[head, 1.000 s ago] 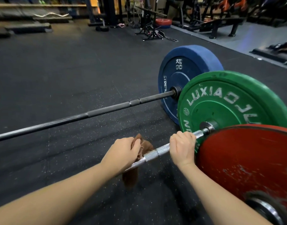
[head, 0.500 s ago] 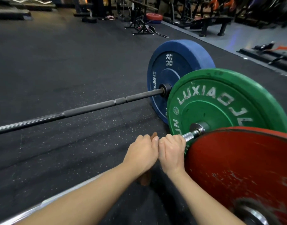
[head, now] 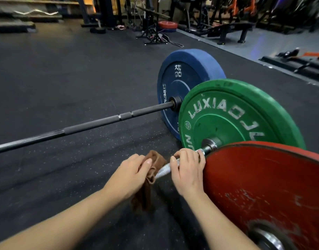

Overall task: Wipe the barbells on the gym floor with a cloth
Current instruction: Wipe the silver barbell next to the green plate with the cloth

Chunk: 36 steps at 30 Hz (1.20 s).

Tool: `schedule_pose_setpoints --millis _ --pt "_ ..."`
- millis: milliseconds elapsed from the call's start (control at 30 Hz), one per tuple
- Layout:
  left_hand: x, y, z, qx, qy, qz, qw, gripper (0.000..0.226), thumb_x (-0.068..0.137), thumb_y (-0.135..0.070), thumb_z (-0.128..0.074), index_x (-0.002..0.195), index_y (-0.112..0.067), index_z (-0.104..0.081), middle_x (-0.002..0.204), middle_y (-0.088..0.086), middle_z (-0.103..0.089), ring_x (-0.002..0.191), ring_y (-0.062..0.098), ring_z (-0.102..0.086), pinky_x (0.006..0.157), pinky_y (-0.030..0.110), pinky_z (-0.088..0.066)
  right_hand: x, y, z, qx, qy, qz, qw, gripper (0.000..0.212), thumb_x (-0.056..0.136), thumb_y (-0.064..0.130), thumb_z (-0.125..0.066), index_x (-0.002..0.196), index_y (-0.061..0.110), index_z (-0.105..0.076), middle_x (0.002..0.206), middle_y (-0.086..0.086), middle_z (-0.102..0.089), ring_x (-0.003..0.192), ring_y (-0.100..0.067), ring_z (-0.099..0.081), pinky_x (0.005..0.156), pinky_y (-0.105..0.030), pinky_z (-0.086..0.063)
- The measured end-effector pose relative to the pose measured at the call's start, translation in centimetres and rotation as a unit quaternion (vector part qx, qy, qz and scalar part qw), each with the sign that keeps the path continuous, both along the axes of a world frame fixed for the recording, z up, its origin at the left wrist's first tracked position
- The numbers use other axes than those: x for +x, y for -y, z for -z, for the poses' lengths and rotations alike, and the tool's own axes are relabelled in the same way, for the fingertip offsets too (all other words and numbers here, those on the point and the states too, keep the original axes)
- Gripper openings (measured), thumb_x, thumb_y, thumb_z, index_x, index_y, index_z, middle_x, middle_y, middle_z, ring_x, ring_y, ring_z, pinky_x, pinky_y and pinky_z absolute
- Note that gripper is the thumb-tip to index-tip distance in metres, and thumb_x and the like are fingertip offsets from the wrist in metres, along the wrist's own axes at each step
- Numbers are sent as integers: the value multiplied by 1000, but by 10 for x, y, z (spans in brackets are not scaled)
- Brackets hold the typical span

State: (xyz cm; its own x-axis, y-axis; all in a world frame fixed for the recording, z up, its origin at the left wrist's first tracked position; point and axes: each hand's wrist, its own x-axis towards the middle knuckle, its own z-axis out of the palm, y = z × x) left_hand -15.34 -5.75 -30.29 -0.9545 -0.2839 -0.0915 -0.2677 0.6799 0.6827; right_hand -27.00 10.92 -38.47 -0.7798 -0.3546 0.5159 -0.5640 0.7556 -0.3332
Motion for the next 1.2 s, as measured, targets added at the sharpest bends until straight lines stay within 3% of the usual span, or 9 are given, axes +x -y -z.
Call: schedule_pose_setpoints --millis 100,233,433,500,633,767,933,1067,1200 --pt "7 0 -3 -36 10 8 999 33 108 -43 -40 78 -32 -48 88 -6 -52 81 8 -54 71 26 -38 0 -2 -3 -3 25 -3 1000 35 100 42 -34 97 19 -61 108 5 -58 114 -18 -53 123 -50 -17" --pt "5 -13 -8 -75 37 -10 996 34 108 -49 -32 83 -29 -47 93 -6 -50 86 16 -56 82 39 -44 3 -2 -6 -30 19 -20 999 31 103 32 -33 90 18 -56 93 5 -53 98 -20 -53 124 -47 -19" --pt "-10 -22 -1 -65 76 -11 995 35 107 -54 -30 89 -28 -46 98 -7 -50 89 16 -56 80 37 -40 -1 6 1 -49 13 19 999 38 104 28 -28 83 19 -59 86 8 -55 93 -18 -52 123 -44 -20" --pt "-24 -20 5 -49 92 -10 995 39 107 -54 -30 92 -24 -50 101 -4 -54 96 20 -58 86 40 -44 -3 8 4 -55 8 26 998 39 104 29 -28 83 20 -60 86 8 -56 94 -18 -53 121 -45 -22" --pt "-55 -27 14 -13 98 13 995 43 107 -53 -31 101 -17 -55 112 4 -60 105 27 -59 97 44 -46 -4 10 7 -87 -3 28 996 37 104 29 -30 93 20 -64 97 7 -62 101 -18 -56 120 -44 -23" --pt "-81 -45 16 17 62 42 997 45 107 -50 -29 114 -16 -59 117 7 -62 110 28 -58 100 46 -45 -7 10 8 -146 14 11 989 39 107 28 -29 114 13 -64 123 0 -64 117 -23 -56 118 -45 -27" --pt "-72 -37 14 29 28 59 997 35 108 -46 -37 85 -25 -55 95 1 -62 91 18 -58 82 38 -44 -6 5 4 -146 47 -13 988 44 108 33 -28 134 12 -56 152 0 -47 140 -18 -41 125 -33 -12" --pt "-40 -11 8 -12 29 63 998 36 108 -39 -42 82 -20 -56 88 -3 -61 81 10 -56 68 22 -36 -6 5 1 -122 43 -5 992 45 106 31 -30 132 10 -59 151 -2 -48 142 -18 -40 125 -30 -6" --pt "6 16 5 -34 54 56 996 36 109 -42 -39 82 -22 -52 86 -3 -57 81 9 -54 68 23 -34 -5 6 2 -125 42 -3 991 42 105 27 -31 126 9 -63 146 -4 -53 140 -20 -42 126 -35 -6"
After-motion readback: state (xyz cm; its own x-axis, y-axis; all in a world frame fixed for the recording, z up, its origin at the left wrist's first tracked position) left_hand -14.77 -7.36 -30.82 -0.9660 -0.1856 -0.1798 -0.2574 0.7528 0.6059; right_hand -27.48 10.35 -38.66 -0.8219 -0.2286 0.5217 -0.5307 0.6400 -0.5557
